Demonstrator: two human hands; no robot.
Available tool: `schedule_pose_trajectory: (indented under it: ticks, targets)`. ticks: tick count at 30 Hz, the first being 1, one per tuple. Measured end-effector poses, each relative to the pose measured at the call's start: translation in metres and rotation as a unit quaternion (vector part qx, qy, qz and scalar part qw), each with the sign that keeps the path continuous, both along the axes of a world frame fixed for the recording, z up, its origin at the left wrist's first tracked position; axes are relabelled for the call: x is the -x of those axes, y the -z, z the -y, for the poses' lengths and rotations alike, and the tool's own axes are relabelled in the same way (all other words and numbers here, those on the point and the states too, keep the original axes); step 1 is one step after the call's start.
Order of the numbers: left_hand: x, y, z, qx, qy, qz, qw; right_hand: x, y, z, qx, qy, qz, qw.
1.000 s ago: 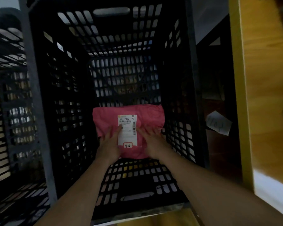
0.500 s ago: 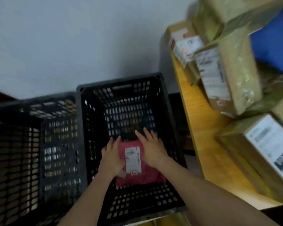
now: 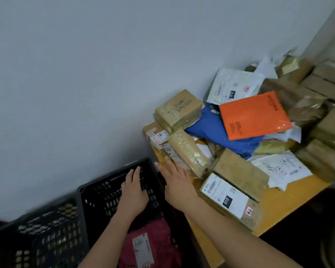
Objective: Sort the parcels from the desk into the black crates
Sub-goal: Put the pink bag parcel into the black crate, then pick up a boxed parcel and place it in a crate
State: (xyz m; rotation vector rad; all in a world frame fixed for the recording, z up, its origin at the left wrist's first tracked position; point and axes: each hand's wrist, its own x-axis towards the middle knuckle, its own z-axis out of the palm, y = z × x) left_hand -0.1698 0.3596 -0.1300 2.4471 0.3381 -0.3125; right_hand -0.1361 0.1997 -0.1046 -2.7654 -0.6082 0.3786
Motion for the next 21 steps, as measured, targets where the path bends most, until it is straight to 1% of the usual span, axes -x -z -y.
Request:
schedule_pose_trajectory:
  ticks: [3,6,9,11,14,17,19,21]
  targets:
    - [-0.01,-0.023,0.035,0.058,0.03,-0.013,0.998,0.0,-0.018,0.043,-0.009,0.058,0.011,0.998]
    - [-0.014,-0.033,0.071,0.117,0.059,-0.058,0.99,0.005,-0.027,0.093,0.014,0.104,0.003,0.994]
    - [-0.017,-0.043,0.108,0.14,0.062,-0.104,0.983,0.012,-0.032,0.14,0.019,0.139,-0.024,0.99]
    - [-0.016,-0.049,0.132,0.168,0.039,-0.127,0.977,0.017,-0.032,0.167,0.022,0.164,-0.032,0.986]
    - [-0.015,-0.052,0.162,0.23,-0.046,-0.171,0.957,0.022,-0.027,0.199,0.035,0.185,-0.075,0.979]
    - [-0.015,-0.047,0.18,0.242,-0.102,-0.195,0.945,0.022,-0.019,0.223,-0.002,0.184,-0.131,0.974]
    - [-0.015,-0.043,0.187,0.253,-0.131,-0.202,0.937,0.02,-0.013,0.235,-0.021,0.175,-0.139,0.974]
    - [-0.013,-0.046,0.194,0.265,-0.139,-0.208,0.931,0.017,-0.011,0.242,-0.032,0.165,-0.143,0.975]
